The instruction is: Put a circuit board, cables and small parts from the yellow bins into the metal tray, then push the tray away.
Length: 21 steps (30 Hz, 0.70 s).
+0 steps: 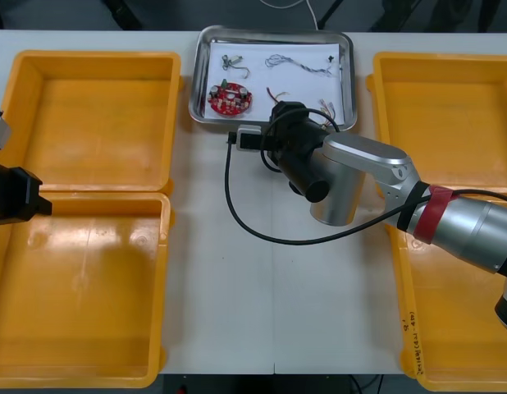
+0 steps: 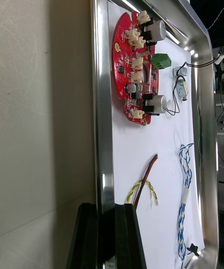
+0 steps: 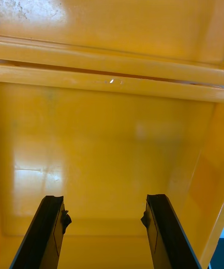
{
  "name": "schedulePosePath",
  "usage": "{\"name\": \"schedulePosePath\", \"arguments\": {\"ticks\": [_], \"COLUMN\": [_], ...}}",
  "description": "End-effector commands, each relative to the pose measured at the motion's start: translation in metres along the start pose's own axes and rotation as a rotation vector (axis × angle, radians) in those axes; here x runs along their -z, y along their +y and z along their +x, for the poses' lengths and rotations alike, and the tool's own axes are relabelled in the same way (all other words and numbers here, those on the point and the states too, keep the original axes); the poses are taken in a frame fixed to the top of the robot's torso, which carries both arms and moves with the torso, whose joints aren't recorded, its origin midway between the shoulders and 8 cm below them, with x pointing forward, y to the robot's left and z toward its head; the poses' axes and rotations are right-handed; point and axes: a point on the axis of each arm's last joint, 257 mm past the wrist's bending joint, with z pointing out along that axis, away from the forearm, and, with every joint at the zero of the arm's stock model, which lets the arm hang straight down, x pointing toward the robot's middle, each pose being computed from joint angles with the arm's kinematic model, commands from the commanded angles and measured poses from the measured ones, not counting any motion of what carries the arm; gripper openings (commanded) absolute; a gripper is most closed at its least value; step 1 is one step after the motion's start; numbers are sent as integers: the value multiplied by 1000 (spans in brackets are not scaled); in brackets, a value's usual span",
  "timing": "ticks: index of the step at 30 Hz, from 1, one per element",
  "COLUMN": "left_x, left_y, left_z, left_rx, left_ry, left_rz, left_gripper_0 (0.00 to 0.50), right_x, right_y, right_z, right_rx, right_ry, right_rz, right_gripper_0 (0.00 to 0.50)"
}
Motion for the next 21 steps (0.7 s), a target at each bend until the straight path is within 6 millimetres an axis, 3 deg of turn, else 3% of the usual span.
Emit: {"name": "schedulePosePath", "arguments": {"ticks": [1, 7, 10, 12, 17, 21], "left_x": [14, 14, 14, 14, 14, 14], "left_y": [13, 13, 13, 13, 13, 13], "left_z": [-5, -5, -5, -5, -5, -5], "left_rx": [24, 24, 24, 24, 24, 24], "left_ry": [-30, -30, -30, -30, -30, -30], "left_rz": [-38, -38, -38, -38, -38, -38], "left_gripper_0": [500, 500, 500, 500, 500, 500], "right_x": [-2, -2, -2, -2, -2, 0], "right_y": [-45, -47, -49, -48, -48, -51], "right_z": [-25, -25, -25, -26, -28, -31], "right_rx": [-34, -29, -25, -25, -27, -35], "right_ry": [-41, -37, -34, -35, -33, -33], "right_rz": [66, 70, 72, 71, 71, 75], "right_gripper_0": [0, 13, 102, 126, 245, 269]}}
